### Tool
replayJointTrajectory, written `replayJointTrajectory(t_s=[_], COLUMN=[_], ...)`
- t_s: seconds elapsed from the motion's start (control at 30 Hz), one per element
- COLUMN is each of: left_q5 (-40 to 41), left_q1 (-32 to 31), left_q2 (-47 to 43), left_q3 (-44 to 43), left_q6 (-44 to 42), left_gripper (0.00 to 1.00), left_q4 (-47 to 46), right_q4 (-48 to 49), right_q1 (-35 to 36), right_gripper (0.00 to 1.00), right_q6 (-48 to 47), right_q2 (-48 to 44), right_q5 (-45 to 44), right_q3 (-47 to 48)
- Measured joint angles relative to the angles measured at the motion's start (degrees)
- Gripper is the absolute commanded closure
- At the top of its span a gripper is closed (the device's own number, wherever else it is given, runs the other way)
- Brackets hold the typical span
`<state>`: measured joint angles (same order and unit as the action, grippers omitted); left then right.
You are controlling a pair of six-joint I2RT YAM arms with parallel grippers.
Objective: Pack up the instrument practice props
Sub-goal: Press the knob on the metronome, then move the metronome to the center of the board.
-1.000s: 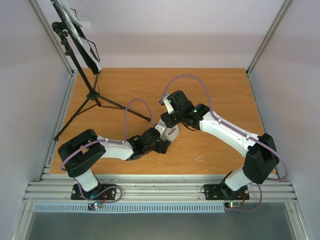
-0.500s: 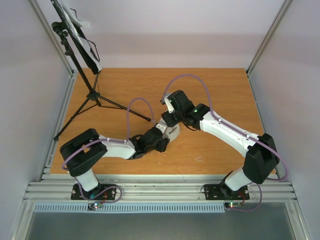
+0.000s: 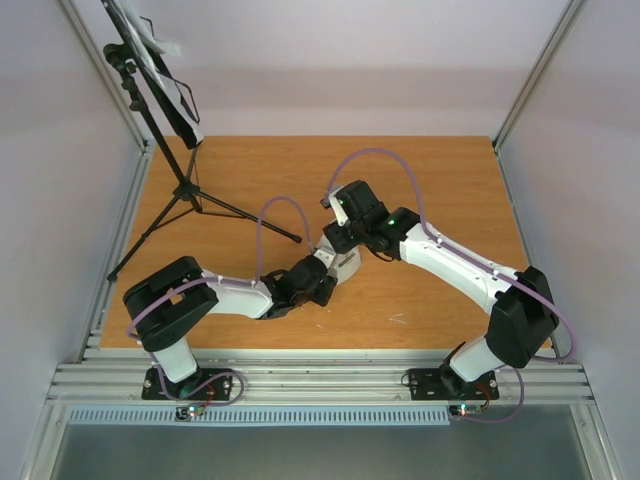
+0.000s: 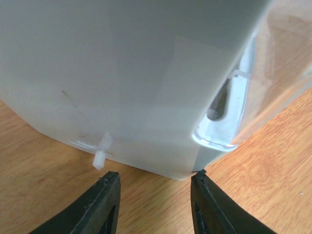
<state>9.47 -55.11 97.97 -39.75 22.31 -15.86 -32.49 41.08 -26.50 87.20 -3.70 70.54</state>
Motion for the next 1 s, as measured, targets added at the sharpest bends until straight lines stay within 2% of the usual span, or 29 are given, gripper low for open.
replayJointTrajectory(t_s=[0.1,0.17,0.2,0.27,0.33,0.53,0.67,0.8,0.9,1.0], left_q5=[-0.1,-0.1,-0.2,-0.1,0.0,1.7,3.6,6.1,5.9,4.0], left_q1=[0.0,0.0,0.0,0.0,0.0,0.0,0.0,0.4,2.8,9.1], left_q2=[0.0,0.0,0.0,0.0,0.0,-3.6,-11.9,-22.9,-30.4,-35.6], left_q3=[0.0,0.0,0.0,0.0,0.0,1.2,2.5,4.1,4.6,4.0], left_q6=[0.1,0.0,0.1,0.1,0.1,1.0,1.0,0.7,0.2,0.2], left_gripper=[0.6,0.54,0.46,0.23,0.12,0.07,0.01,0.01,0.01,0.01], left_q4=[0.0,0.0,0.0,0.0,0.0,1.1,4.4,8.5,13.6,20.5], right_q4=[0.1,0.2,0.2,0.2,0.2,0.1,-0.4,-1.6,-2.8,-4.1], right_q1=[0.0,0.0,0.0,0.0,0.0,0.0,0.0,-0.7,-1.7,-3.3], right_gripper=[0.41,0.41,0.41,0.41,0.42,0.44,0.44,0.44,0.44,0.44], right_q6=[0.0,0.0,0.0,0.0,0.0,0.9,2.4,4.1,5.2,6.3], right_q2=[-0.1,-0.2,-0.2,-0.2,-0.2,-0.3,-0.5,-0.9,-1.4,-1.9], right_q5=[-0.2,-0.3,-0.3,-0.4,-0.5,-1.2,-2.7,-4.4,-5.8,-7.4], right_q3=[-0.1,-0.2,-0.2,-0.3,-0.3,-0.3,-0.3,-0.3,-0.3,-0.3])
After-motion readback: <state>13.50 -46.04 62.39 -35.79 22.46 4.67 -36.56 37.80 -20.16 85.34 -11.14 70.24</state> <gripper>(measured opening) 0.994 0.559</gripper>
